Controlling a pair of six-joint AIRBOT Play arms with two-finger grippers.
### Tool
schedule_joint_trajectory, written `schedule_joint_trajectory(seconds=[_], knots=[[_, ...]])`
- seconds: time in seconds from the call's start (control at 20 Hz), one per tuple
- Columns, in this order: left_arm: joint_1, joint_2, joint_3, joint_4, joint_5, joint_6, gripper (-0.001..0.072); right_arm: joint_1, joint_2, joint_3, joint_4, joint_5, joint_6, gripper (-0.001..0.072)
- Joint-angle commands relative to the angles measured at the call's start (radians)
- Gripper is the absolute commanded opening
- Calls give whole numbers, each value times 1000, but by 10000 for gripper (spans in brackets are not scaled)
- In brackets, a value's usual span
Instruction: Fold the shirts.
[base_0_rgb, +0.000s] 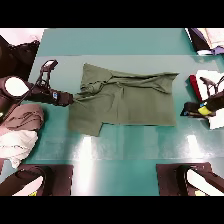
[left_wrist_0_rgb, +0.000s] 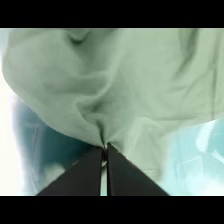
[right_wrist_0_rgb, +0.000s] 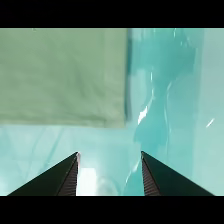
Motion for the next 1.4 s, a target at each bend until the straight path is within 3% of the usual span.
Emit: schedule_joint_trajectory(seconds=[0.0, 0.3, 0.7, 0.75, 0.8, 0.9, 1.0, 1.2, 1.35], knots=[[0, 2, 22, 15, -11, 3, 28, -5, 4, -127, 3, -97, -14, 431], [0, 2, 22, 13, -23, 3, 28, 2, -88, -140, 103, -172, -34, 431], [0, 2, 22, 11, -46, 3, 28, 44, -112, -140, 97, -256, -33, 429], [0, 2, 22, 8, -46, 3, 28, 43, -112, -140, 96, -257, -33, 407], [0, 2, 22, 8, -47, 3, 28, 44, -112, -140, 95, -257, -33, 336], [0, 2, 22, 8, -56, 3, 28, 44, -112, -140, 98, -263, -34, 305], [0, 2, 22, 8, -68, 3, 28, 44, -111, -140, 98, -260, -38, 27], [1, 2, 50, 17, -68, 3, 28, 44, -40, -137, 100, -251, -39, 14], [1, 2, 208, 17, -71, 3, 27, 44, 87, -42, 102, -222, -39, 14]])
